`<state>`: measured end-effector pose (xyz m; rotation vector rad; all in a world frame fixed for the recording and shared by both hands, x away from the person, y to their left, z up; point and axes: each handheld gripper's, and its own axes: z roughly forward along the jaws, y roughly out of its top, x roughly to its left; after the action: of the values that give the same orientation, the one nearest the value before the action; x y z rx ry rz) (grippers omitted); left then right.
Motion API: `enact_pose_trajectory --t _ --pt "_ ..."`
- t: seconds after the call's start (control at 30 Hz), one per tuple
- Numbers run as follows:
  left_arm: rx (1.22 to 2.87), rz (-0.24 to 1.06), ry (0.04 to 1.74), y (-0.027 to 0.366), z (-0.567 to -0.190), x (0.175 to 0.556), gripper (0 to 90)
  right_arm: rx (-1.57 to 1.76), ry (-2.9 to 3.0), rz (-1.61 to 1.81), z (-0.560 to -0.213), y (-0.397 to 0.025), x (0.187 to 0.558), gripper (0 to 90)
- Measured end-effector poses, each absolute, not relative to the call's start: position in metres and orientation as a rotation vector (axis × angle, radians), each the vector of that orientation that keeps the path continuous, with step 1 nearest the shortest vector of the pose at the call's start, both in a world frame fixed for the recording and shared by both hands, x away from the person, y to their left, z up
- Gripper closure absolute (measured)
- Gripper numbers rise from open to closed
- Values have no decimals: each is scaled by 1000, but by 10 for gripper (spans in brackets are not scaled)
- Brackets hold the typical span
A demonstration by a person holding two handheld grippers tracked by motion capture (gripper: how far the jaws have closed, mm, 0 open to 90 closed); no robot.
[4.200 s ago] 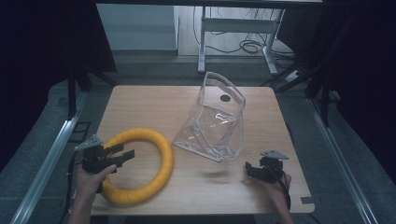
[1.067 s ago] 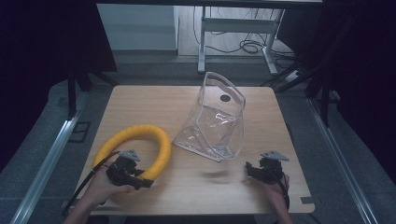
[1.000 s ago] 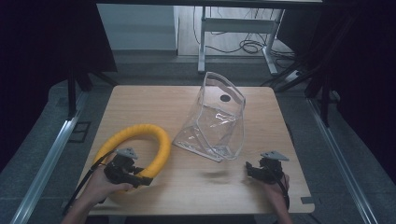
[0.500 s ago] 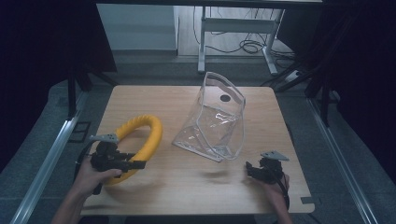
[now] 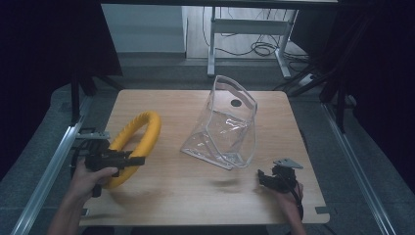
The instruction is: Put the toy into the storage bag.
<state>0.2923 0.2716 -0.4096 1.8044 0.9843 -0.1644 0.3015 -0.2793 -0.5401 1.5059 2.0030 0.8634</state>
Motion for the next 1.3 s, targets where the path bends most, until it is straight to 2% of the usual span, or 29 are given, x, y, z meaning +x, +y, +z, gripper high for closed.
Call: enact_pose_trajectory --t 0.53,0.97,1.3 --pt "1548 -132 992 304 -388 301 511 1505 2001 864 -540 -279 302 211" --pt "1398 -147 945 289 -380 304 510 1504 2002 863 -540 -280 301 212" --pt "1346 -115 948 272 -376 307 510 1504 2001 862 -540 -280 302 212"
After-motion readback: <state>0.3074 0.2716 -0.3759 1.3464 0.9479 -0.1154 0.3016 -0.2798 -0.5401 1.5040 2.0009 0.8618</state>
